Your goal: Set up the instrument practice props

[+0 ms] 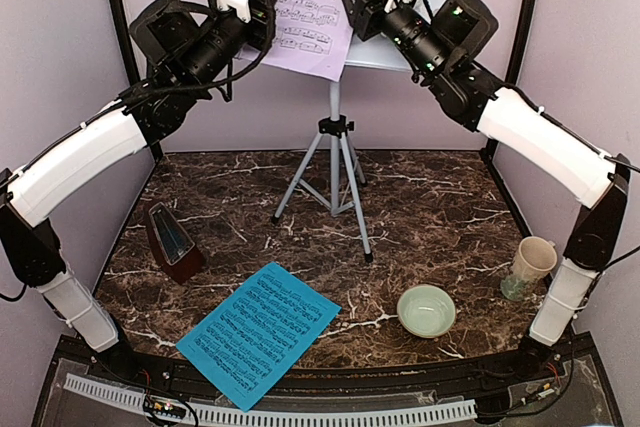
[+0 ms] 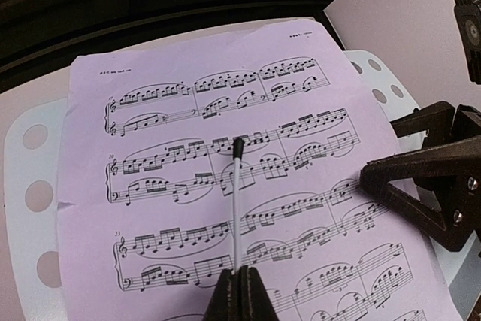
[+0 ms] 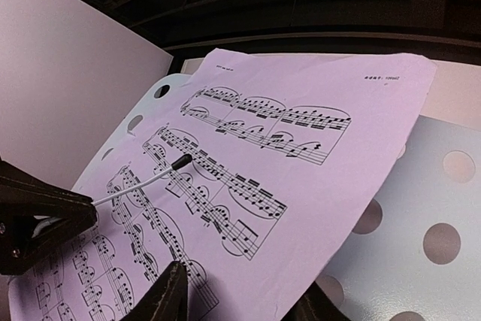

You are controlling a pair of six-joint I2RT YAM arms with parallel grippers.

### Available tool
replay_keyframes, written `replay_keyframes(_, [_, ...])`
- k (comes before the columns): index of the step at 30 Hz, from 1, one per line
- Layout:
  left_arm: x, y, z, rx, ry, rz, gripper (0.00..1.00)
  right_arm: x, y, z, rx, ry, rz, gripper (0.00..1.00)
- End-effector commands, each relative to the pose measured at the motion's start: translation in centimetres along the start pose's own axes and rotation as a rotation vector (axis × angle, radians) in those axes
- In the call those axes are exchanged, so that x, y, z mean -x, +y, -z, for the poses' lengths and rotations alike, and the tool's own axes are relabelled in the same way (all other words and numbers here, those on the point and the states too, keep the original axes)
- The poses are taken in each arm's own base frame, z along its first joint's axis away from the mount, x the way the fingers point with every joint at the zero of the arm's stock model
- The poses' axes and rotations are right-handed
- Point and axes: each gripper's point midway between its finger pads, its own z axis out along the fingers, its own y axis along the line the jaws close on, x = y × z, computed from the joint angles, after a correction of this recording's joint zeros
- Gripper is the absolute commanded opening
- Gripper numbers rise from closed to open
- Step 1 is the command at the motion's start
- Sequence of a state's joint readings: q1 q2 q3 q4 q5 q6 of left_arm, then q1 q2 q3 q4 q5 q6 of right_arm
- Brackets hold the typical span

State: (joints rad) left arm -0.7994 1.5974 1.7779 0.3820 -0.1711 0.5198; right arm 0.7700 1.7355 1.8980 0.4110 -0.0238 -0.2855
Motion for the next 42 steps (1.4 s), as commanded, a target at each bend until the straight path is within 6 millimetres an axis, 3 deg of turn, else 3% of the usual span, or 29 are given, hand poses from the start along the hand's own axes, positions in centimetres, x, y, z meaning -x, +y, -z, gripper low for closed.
replay_keyframes(1, [2.5, 2.0, 0.9, 0.041, -0.042, -0.004, 0.0, 2.2, -2.3, 0.5, -0.083, -0.043, -0.01, 0.38])
replay_keyframes(8, [2.7, 1.9, 0.9, 0.033, -0.05, -0.003, 0.0, 2.4, -2.2, -0.3, -0.084, -0.063, 0.054, 0.0])
replay_keyframes(16, [2.9, 1.8, 0.9, 0.021, -0.054, -0.006, 0.0, 3.0, -0.9, -2.2, -0.002, -0.107, 0.168, 0.0])
replay_keyframes(28, [2.9, 1.4, 1.1, -0.006, -0.061, -0.001, 0.0, 1.3, 1.3, -2.6, 0.172, -0.158, 0.26, 0.0])
replay_keyframes(42, [2.6, 1.1, 1.0, -0.012, -0.056, 0.002, 0.0, 1.4, 1.4, -3.4, 0.157, -0.247, 0.257, 0.0])
